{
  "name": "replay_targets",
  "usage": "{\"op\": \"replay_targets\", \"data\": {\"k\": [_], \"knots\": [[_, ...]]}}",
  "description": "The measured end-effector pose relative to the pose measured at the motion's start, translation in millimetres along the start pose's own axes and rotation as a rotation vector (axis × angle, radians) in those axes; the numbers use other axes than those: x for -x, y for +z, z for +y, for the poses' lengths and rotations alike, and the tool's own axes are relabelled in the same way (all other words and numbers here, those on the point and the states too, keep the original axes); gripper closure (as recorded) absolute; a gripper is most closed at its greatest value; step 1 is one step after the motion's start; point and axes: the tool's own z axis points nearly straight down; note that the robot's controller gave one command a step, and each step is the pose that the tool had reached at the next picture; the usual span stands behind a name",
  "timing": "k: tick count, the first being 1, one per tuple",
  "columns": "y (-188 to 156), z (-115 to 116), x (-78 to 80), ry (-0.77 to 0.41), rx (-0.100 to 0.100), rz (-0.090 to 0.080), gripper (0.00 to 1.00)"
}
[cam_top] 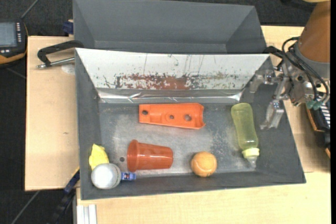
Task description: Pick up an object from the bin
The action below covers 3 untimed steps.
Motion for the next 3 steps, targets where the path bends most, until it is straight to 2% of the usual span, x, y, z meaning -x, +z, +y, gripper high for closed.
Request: {"op": "replay_targets", "data": {"k": [1,2,3], "knots": [[44,13,-12.7,-0.01,-0.001,-0.007,0.0],[87,54,-18.8,-0.156,0.0,-0.001,0.0],[112,74,-27.8,-0.091,0.001,-0.006,0.0]]}}
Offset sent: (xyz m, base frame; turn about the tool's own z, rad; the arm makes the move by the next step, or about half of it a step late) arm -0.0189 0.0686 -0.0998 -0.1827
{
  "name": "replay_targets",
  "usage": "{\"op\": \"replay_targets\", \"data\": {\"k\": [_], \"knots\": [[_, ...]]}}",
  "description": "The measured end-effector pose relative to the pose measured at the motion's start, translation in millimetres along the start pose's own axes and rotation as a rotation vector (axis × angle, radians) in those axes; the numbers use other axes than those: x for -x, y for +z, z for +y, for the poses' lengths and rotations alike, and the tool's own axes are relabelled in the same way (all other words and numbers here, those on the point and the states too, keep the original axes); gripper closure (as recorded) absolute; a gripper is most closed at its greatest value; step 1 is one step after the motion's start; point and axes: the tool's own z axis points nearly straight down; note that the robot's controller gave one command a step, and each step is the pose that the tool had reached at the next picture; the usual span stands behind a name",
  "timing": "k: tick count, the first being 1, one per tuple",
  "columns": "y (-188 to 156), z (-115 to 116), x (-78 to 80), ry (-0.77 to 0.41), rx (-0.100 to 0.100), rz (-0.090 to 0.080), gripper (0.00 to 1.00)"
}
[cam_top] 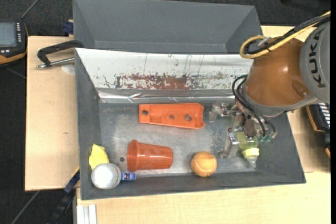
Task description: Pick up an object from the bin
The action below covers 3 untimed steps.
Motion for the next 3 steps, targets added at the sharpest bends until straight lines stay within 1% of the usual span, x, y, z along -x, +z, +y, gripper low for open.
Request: {"op": "replay_targets", "data": {"k": [1,2,3], "knots": [[12,21,12.8,-0.002,-0.001,-0.001,0.0],[35,28,16.8,-0.243,0.0,-0.001,0.0],[55,43,26.6,-0.246,0.0,-0.003,0.0]]}}
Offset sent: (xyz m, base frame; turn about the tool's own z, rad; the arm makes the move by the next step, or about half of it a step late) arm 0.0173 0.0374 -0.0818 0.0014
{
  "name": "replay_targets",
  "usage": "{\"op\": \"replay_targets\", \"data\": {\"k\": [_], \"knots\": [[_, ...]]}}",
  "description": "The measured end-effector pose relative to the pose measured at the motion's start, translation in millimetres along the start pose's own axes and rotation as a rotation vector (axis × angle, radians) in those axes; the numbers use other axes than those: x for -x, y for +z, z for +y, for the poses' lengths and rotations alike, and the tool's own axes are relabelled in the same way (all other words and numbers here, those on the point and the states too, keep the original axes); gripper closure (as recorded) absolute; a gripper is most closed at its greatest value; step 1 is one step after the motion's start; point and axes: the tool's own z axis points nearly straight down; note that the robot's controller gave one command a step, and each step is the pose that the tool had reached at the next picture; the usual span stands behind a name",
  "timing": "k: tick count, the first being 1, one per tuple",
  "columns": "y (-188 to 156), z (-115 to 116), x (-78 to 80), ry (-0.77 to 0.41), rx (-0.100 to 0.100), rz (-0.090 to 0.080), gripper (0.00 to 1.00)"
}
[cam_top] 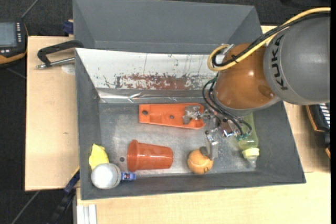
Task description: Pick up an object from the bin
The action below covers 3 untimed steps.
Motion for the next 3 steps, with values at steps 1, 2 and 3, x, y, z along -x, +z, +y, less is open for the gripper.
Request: {"op": "replay_targets", "data": {"k": [1,2,3], "knots": [[19,22,39.0,-0.245,-0.003,-0.012,0.0],[23,27,45.4,-0.26,-0.001,-0.008,0.0],[15,48,58.9,-0.255,-0.003,-0.017,1.0]]}}
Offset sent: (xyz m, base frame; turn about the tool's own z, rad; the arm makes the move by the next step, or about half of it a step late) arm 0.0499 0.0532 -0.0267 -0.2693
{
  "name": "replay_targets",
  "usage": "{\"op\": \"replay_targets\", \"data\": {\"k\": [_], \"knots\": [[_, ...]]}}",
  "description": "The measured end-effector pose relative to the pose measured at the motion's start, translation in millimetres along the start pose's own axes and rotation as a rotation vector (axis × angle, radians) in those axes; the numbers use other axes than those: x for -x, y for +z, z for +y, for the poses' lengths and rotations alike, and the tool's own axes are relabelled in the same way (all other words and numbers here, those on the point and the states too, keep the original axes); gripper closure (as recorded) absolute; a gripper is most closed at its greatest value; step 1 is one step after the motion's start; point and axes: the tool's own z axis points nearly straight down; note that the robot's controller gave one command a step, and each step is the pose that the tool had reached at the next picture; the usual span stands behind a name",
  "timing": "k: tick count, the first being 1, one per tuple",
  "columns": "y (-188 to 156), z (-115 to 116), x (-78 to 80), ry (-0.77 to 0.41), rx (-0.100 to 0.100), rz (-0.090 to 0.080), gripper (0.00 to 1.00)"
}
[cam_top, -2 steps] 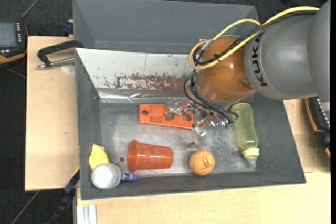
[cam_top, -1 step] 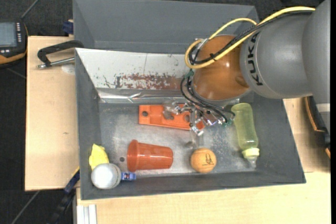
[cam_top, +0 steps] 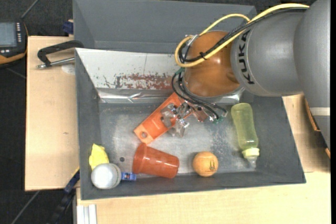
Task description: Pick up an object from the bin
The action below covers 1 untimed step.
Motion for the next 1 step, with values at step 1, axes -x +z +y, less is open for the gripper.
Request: {"op": "replay_targets", "data": {"k": [1], "knots": [[0.3,0.0,-0.3,0.0,0.0,0.001,0.0]]}}
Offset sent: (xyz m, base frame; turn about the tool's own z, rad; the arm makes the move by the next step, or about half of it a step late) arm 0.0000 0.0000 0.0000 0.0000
